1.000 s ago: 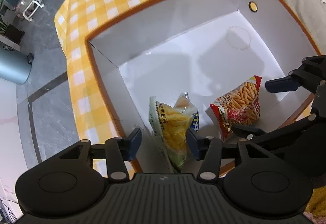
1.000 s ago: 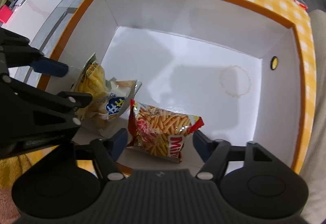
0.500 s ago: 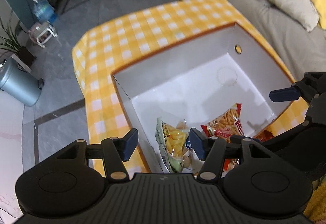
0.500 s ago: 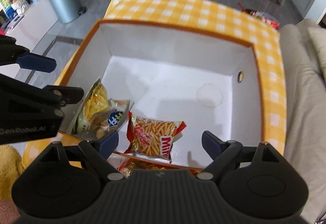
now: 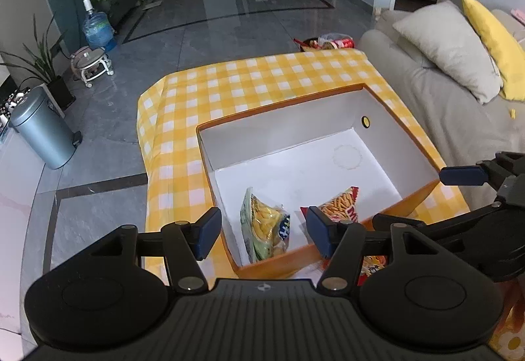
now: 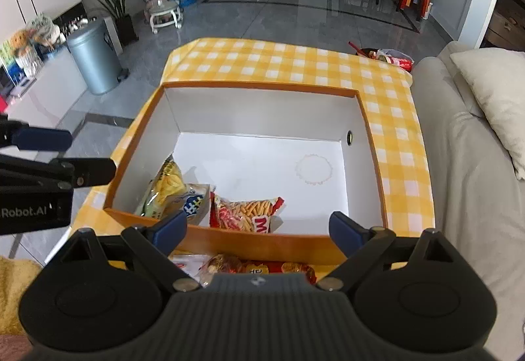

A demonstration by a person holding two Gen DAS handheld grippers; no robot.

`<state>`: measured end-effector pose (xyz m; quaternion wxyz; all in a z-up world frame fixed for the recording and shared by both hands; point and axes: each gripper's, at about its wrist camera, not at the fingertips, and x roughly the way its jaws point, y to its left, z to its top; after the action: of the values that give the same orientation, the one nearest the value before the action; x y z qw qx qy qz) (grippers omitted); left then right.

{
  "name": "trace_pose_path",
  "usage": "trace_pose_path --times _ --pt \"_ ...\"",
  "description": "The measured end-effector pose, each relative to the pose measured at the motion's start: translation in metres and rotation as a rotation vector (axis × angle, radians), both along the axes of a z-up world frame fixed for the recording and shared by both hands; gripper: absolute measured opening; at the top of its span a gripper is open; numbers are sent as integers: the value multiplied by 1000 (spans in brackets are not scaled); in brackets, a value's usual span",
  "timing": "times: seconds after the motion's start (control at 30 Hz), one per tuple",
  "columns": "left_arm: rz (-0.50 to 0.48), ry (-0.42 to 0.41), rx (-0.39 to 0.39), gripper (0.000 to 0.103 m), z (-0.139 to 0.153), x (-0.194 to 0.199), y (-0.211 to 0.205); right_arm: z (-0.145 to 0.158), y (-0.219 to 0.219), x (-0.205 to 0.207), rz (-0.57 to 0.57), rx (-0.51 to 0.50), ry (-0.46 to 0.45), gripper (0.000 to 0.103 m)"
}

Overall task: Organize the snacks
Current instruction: 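Move both tools back to the pile and approach the remaining packets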

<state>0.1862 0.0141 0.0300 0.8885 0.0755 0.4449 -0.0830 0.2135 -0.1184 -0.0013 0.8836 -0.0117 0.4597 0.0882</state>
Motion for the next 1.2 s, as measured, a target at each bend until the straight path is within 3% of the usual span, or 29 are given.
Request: trace_pose_path --times 0.27,0.47,0.6,0.73,0.93,1.1,1.2 --pt "26 -49 -40 73 -6 -34 -5 3 -11 -40 39 25 -102 91" --pt "48 -37 -64 73 -24 -53 -10 -17 -31 -63 6 68 -101 91" --pt "67 -19 -96 73 -37 -65 -10 -37 -50 -72 -87 109 -44 91" --pt "70 37 -114 70 -53 -71 -11 -57 -62 -81 -134 120 -3 91" --pt "77 105 -134 70 -73 -76 -14 -71 -61 -92 -122 57 -18 90" --pt "71 197 -259 71 -85 -67 -10 -83 -56 -90 -100 47 31 87" --pt "110 247 -284 73 -93 -60 -8 -95 -55 -87 -100 39 72 86"
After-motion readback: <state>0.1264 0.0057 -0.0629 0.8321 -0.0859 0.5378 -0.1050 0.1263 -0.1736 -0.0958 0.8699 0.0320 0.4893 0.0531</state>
